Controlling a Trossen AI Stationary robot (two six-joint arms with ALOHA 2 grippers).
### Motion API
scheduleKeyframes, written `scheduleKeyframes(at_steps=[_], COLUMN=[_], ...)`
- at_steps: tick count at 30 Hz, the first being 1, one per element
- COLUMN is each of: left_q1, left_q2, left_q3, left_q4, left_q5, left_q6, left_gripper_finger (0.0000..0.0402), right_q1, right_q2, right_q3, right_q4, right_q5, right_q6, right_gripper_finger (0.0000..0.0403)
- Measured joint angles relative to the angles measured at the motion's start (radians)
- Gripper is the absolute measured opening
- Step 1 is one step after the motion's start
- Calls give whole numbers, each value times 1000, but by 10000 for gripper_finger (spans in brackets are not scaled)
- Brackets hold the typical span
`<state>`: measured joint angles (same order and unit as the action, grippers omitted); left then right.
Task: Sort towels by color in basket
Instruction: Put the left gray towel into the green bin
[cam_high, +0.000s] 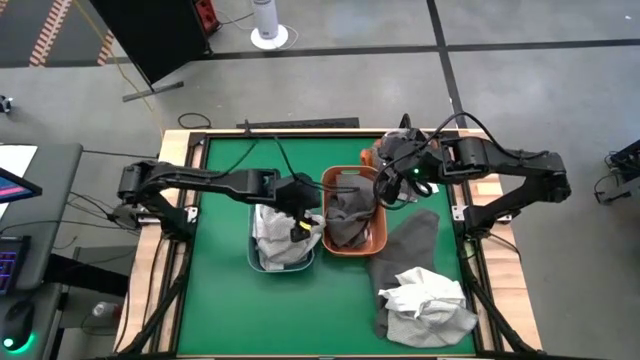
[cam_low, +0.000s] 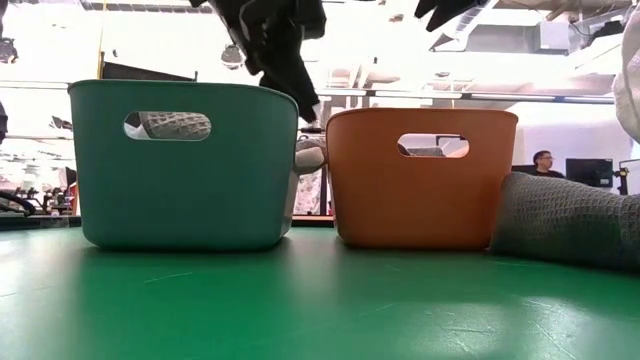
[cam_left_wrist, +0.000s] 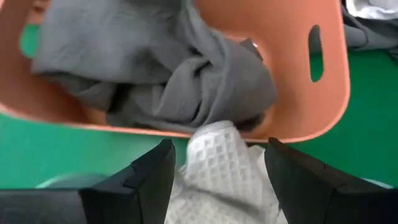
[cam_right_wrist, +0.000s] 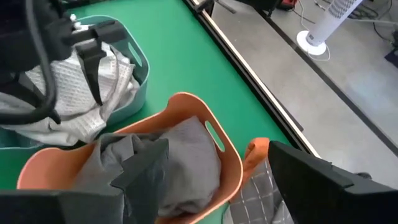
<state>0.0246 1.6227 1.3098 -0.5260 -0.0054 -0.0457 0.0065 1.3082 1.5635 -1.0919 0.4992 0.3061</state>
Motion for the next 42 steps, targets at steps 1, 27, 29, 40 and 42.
scheduleKeyframes(at_steps=[1,27,29,40,42], left_q1=[-3,0,0,48,53], left_q2=[11,30,-22,-85,-82], left_q3=[0,52,75,-104,-167], left_q4=[4,-98,-171,-347,-264], left_q5=[0,68,84,87,81], left_q6=[10,22,31,-43,-74], left_gripper_finger=[238,6,5,4,9], right_q1=[0,0,0,0,6], right_q2=[-7,-54,-54,-43,-43], right_q3=[0,0,0,0,0], right_q4=[-8,-24,-25,-26,-32], right_q5=[0,2,2,1,1], right_q6=[7,37,41,46,58], right_gripper_finger=[306,306,306,306,306])
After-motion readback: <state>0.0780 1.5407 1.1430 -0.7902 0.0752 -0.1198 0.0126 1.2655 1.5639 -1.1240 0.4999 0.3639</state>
